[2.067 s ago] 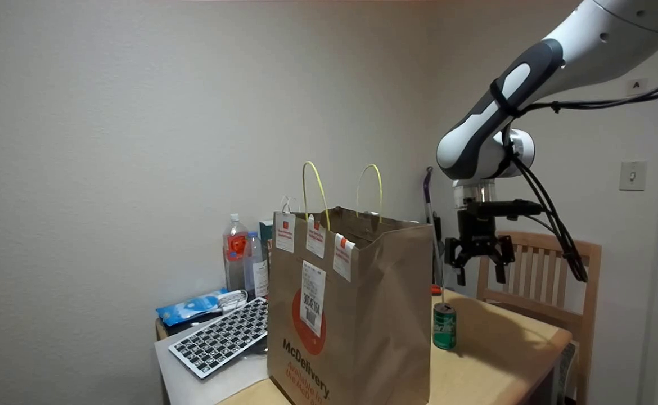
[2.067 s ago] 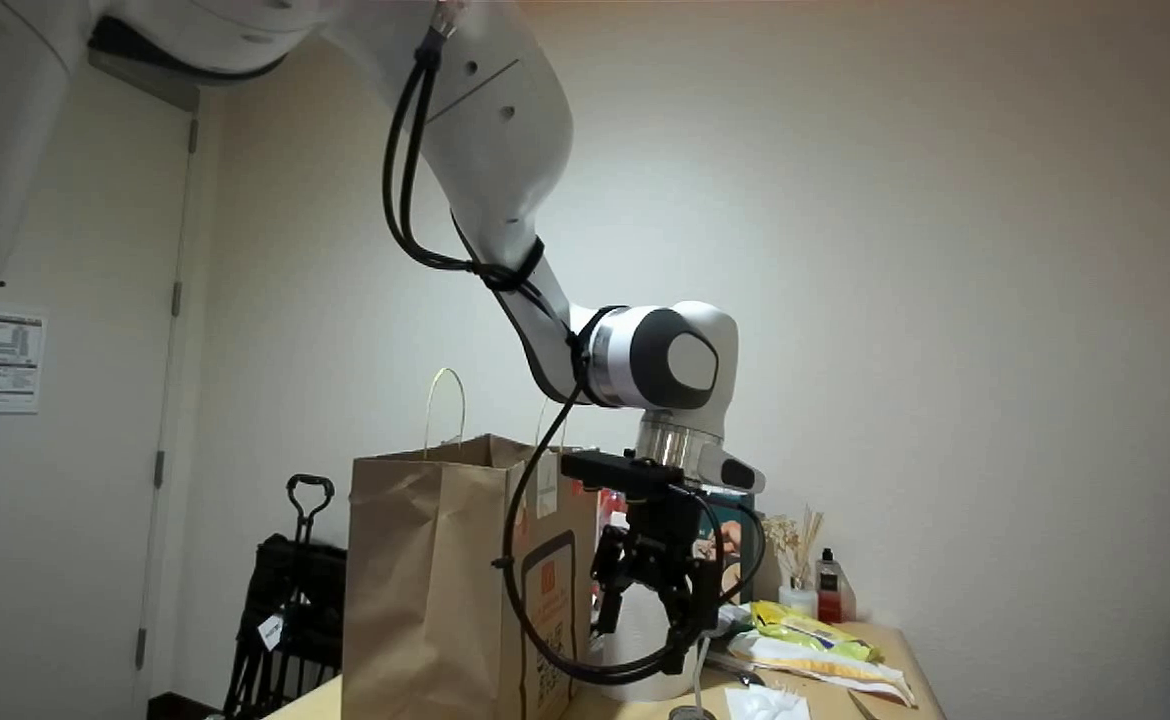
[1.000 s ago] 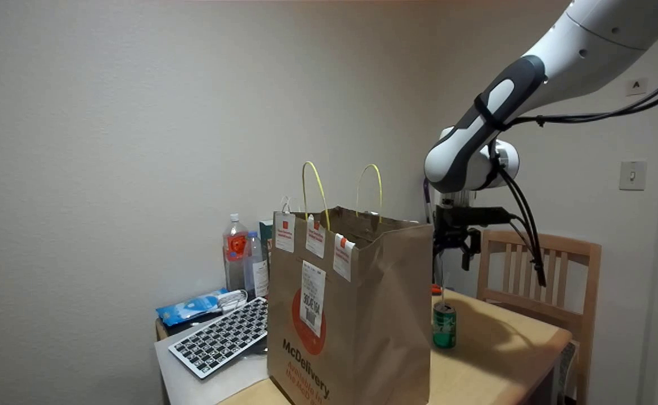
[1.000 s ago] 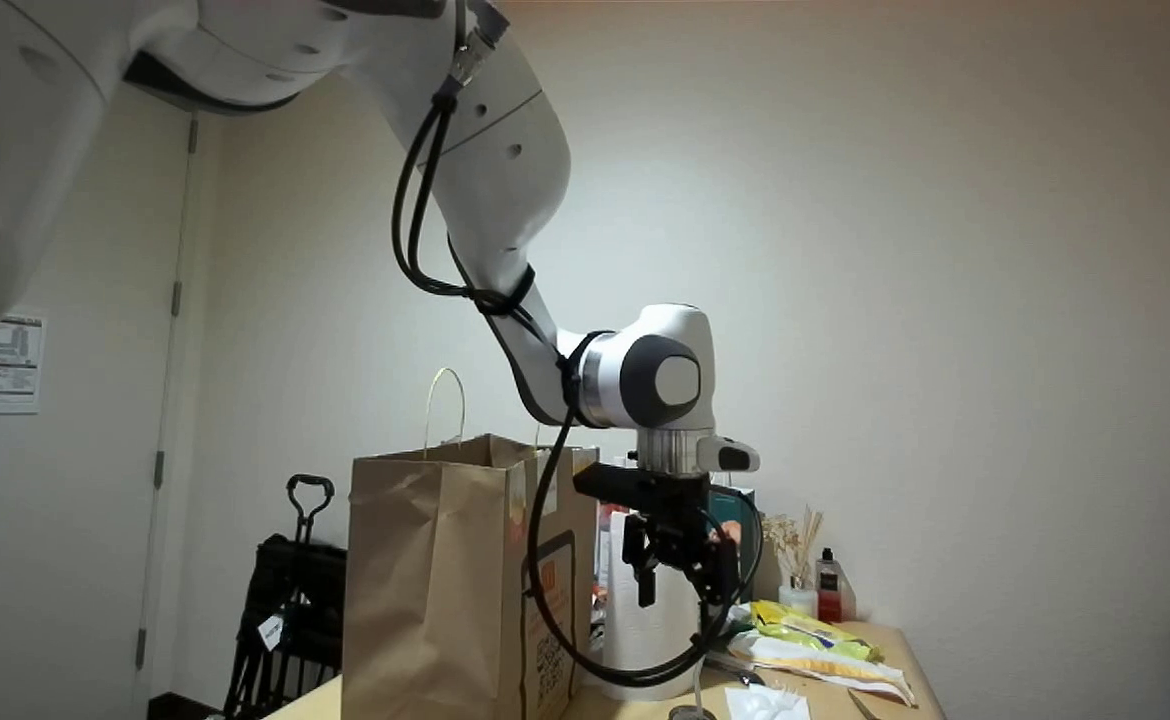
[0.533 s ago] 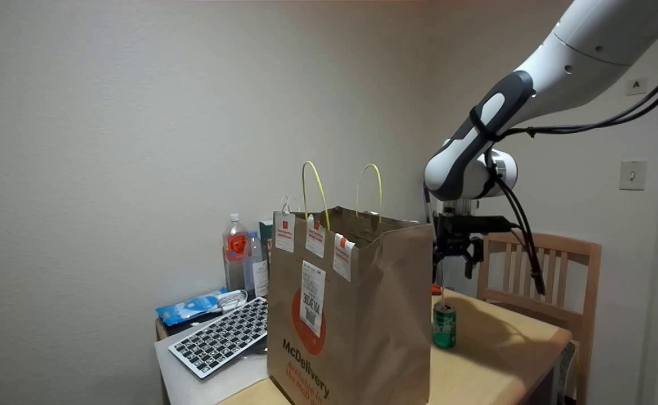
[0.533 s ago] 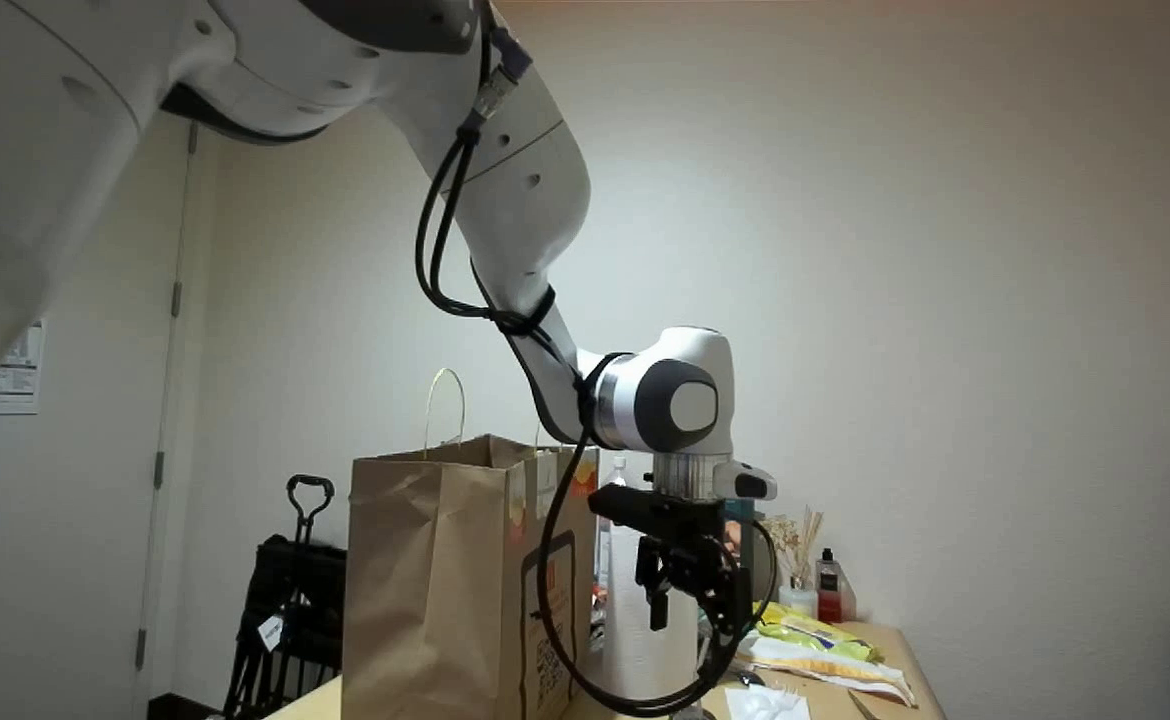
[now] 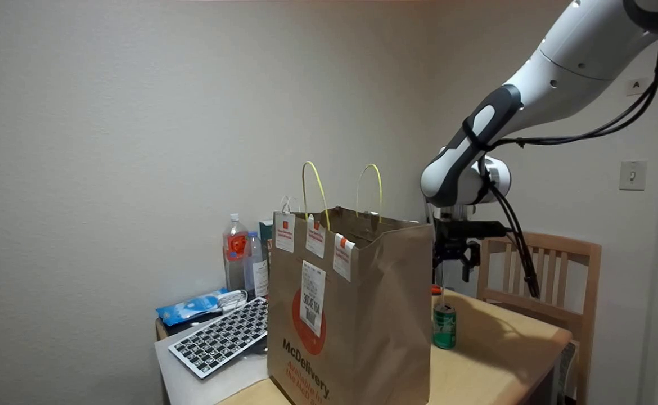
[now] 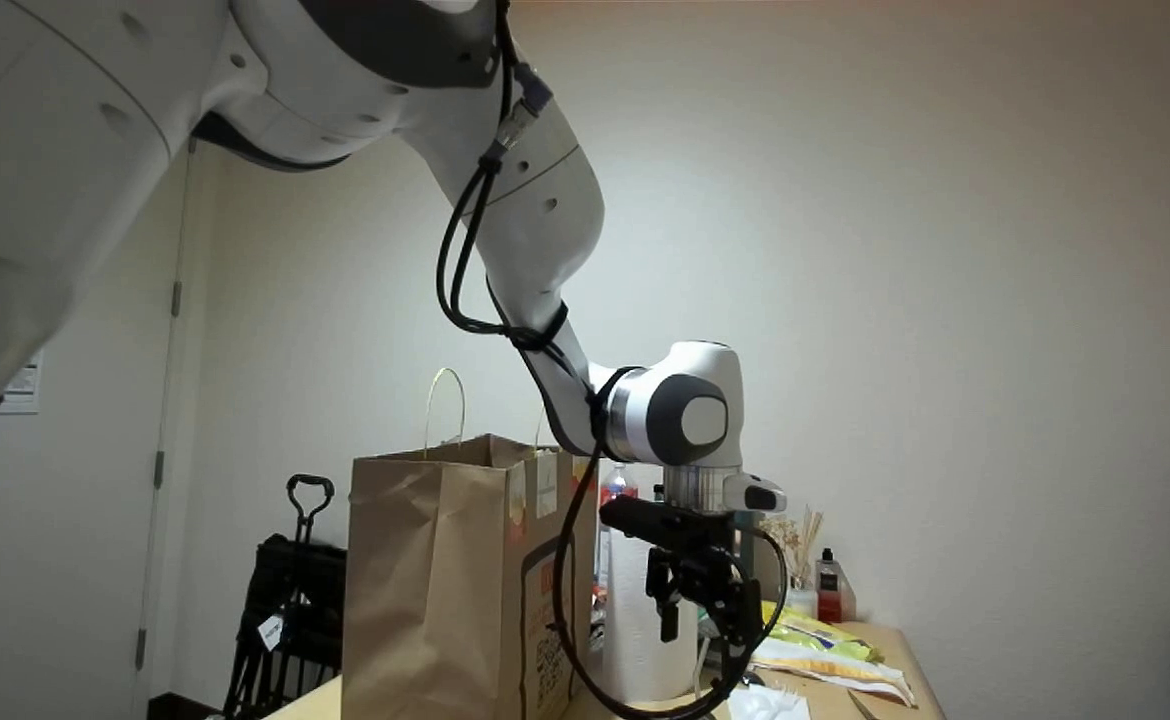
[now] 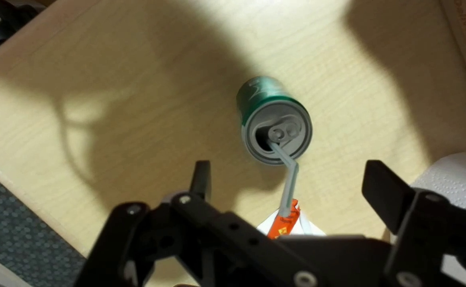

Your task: Remove the straw from the can

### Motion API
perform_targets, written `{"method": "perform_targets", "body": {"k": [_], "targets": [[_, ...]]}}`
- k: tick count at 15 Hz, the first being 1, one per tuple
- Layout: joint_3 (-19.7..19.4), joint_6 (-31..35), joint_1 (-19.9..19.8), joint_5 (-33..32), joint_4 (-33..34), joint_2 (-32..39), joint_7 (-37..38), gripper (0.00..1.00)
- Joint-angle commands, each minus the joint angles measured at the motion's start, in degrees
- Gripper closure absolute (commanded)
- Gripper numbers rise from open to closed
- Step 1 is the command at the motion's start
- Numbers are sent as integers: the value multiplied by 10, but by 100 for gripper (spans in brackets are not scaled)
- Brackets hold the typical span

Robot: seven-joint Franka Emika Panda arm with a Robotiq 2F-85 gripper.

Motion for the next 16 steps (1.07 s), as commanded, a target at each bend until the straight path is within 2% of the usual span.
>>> {"method": "perform_targets", "body": {"k": [1, 11, 16], "targets": [[3, 4, -1, 1, -4, -4, -7, 30], [2, 9, 2, -3, -8, -9, -7, 97], [2, 9, 2, -2, -9, -10, -8, 100]]}}
